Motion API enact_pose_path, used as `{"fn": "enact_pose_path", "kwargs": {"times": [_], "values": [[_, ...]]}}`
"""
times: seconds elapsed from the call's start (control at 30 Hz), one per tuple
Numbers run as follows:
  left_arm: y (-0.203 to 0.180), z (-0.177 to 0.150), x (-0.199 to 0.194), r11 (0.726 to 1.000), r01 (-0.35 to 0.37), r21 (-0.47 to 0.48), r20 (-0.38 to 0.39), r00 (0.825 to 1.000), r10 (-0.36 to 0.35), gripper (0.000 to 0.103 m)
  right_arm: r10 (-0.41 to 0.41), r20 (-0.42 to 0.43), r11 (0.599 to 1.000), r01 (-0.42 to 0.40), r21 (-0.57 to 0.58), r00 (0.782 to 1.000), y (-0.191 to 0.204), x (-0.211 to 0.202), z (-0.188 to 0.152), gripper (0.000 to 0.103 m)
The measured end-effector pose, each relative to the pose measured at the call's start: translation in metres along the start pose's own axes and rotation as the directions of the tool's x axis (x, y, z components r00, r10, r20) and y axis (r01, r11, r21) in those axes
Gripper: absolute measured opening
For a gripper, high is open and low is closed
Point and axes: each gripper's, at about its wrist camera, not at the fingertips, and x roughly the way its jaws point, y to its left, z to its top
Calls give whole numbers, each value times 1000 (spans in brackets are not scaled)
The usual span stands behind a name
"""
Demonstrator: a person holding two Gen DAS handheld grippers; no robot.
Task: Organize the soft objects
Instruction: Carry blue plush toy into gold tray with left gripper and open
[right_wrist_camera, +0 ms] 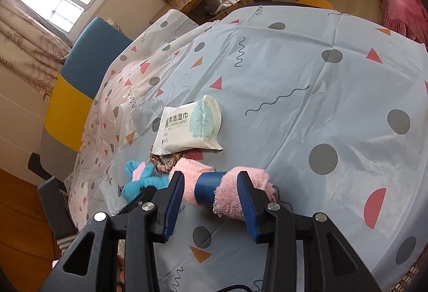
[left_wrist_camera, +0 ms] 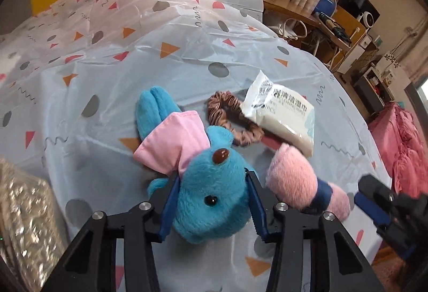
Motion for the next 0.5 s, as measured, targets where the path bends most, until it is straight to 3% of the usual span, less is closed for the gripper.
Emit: {"fn": "enact_pose_path", "kwargs": {"times": [0.07,0.2,0.5], "values": [[-1,-3,-12,1000,18,14,9,1000,-18,48,-11,2,1000,11,-3,1000,0,0,0,41],[1,9,-41,999,-11,37,79,997,8,48,-28,1,1000,28,-5,1000,0,1,-1,41],[57,50,-117,993,-67,-100,228,970,88,48,-66,-16,997,65,-31,998,2,6,-3,41]]}}
